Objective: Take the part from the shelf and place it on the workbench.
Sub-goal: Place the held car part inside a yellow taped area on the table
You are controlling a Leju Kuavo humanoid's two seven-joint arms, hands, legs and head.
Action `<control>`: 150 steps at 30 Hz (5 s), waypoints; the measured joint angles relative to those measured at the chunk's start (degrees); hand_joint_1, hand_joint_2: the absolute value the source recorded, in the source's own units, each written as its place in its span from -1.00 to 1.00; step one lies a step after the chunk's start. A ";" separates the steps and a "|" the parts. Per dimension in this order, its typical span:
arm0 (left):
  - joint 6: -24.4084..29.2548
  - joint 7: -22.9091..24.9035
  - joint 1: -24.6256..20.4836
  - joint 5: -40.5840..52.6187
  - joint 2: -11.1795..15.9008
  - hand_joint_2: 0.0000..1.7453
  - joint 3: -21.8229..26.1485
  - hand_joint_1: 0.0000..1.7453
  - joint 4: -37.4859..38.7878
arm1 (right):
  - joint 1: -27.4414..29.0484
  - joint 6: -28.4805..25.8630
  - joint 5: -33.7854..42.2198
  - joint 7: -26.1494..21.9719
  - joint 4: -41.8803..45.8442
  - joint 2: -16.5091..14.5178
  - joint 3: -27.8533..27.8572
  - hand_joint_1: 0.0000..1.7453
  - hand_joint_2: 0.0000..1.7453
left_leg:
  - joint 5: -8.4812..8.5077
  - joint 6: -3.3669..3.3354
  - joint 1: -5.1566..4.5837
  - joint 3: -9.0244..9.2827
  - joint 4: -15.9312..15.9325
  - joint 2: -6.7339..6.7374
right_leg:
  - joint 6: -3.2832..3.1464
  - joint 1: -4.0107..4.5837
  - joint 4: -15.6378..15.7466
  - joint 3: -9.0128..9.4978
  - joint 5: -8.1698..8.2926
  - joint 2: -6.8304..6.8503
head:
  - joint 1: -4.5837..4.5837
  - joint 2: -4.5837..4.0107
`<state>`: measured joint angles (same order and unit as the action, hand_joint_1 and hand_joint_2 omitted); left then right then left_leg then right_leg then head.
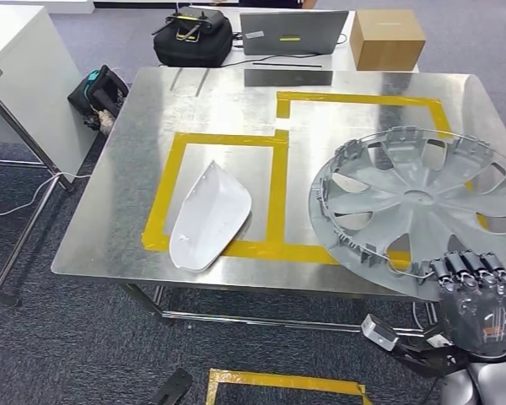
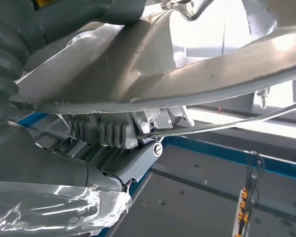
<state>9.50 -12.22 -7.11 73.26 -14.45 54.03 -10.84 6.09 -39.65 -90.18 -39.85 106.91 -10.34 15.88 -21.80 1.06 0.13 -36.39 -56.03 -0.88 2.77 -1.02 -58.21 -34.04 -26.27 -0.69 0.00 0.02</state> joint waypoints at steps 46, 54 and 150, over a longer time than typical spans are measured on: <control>0.80 0.63 0.59 0.54 0.51 -1.00 -0.86 -1.00 0.00 | -38.74 3.58 0.33 78.73 -44.83 27.95 -75.39 1.00 1.00 | 1.35 -0.19 -0.09 -1.36 -0.19 -0.61 | 0.40 -0.07 0.02 -0.93 1.24 0.62 | -0.04 0.00; 0.73 0.42 0.49 0.47 0.50 -1.00 -1.09 -1.00 0.00 | -39.30 3.56 0.33 78.75 -45.49 28.09 -75.43 1.00 1.00 | 1.36 -0.21 -0.09 -1.35 -0.20 -0.59 | 0.39 -0.07 0.02 -0.95 1.24 0.61 | -0.04 0.00; 1.71 7.27 1.67 0.44 1.14 -1.00 -2.71 -1.00 0.00 | -29.58 3.48 0.17 78.77 -37.08 34.72 -69.42 -1.00 -1.00 | -3.39 -0.10 0.64 3.63 -0.35 -0.22 | 1.12 -1.08 -0.66 -2.43 2.62 -0.33 | -0.75 0.00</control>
<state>11.21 -4.95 -5.44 73.70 -13.31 51.32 -10.84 -23.49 -36.17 -90.01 38.93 69.83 24.38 -53.53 -25.19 0.96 0.77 -32.76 -56.37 -1.10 3.90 -2.10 -58.88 -36.47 -23.66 -1.01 -0.75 0.02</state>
